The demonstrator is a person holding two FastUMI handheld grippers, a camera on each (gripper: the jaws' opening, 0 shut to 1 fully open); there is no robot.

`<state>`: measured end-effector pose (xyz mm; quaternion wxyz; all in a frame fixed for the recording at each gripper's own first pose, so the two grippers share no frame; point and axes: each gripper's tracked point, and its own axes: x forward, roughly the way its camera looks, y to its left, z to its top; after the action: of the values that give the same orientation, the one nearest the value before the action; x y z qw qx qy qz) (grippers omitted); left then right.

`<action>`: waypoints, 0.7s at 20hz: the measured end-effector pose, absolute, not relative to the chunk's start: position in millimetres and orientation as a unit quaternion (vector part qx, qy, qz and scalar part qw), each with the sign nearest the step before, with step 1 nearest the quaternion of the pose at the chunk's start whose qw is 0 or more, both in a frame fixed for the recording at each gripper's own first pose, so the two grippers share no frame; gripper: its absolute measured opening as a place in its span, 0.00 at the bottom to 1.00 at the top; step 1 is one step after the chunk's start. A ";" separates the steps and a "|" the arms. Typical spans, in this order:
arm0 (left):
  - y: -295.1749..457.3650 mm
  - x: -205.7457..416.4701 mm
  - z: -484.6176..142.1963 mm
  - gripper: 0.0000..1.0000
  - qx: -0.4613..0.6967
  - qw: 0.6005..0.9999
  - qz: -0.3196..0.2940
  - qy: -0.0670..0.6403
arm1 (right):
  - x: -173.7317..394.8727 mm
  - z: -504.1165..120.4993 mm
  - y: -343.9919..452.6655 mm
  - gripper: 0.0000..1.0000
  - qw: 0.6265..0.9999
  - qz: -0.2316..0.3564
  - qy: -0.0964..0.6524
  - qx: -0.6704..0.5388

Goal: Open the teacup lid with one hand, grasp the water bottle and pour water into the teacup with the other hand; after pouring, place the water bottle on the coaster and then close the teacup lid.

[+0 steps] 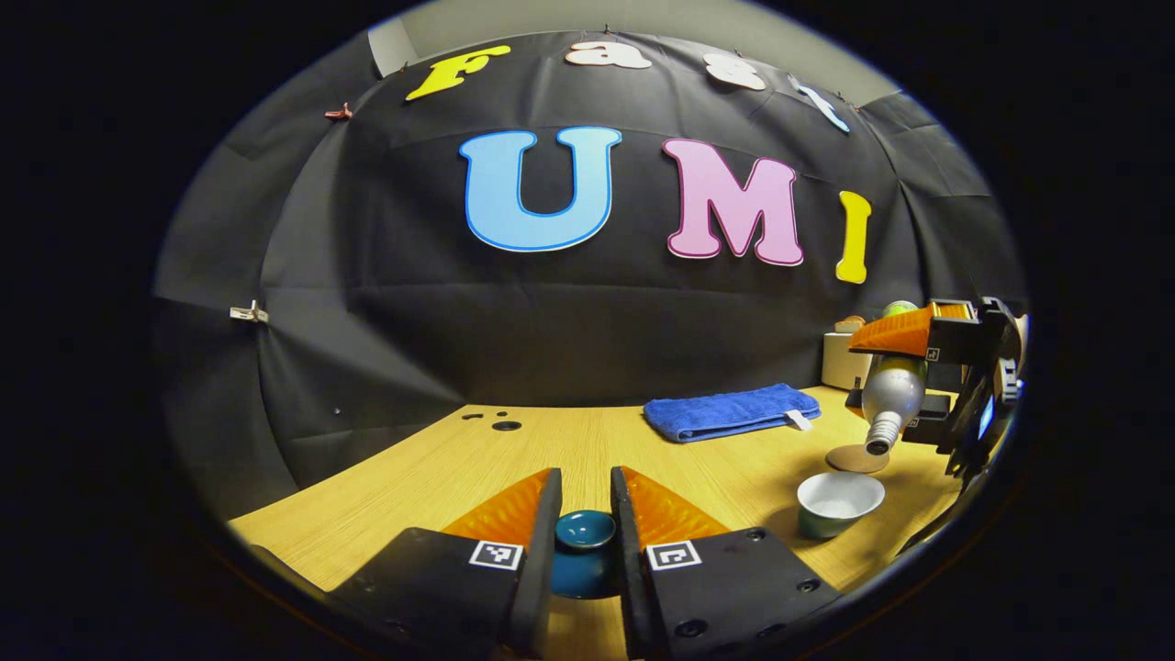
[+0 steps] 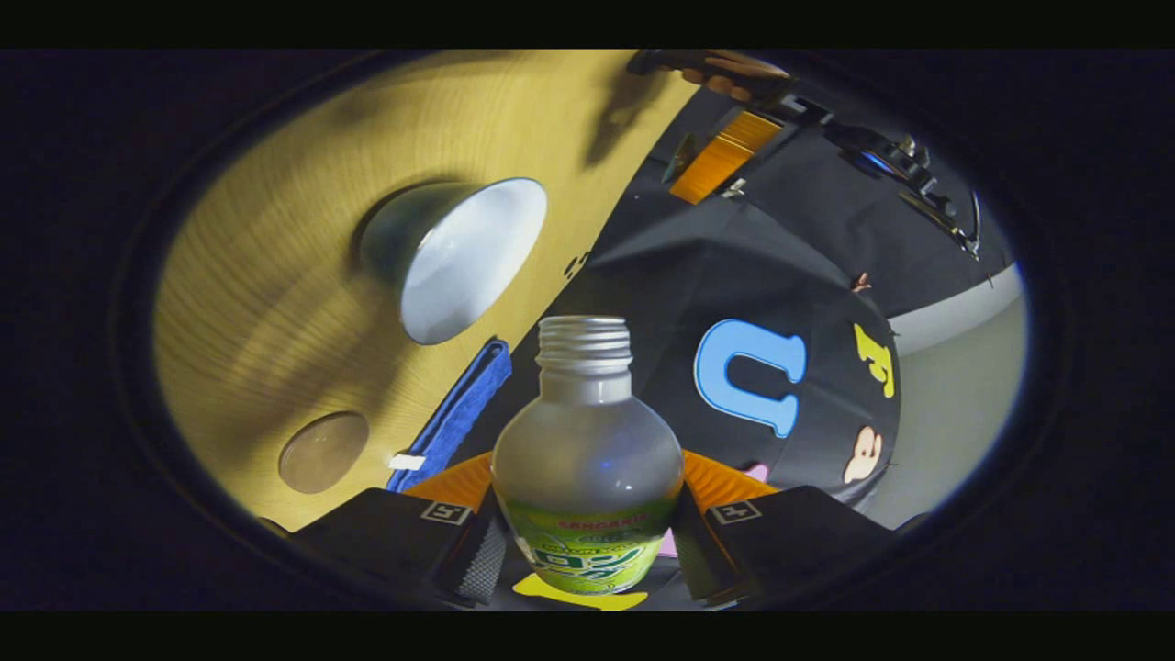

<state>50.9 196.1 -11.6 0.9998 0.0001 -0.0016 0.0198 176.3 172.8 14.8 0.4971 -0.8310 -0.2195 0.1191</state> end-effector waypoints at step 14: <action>196.4 43.7 -11.8 0.35 0.000 0.999 0.036 -0.001 | 119.6 106.9 134.7 0.78 0.849 0.103 -0.223 -0.468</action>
<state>43.7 196.4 -11.8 0.9994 0.0000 -0.0007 0.0358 119.6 134.7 106.9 0.8489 -0.4680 -0.2233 0.1026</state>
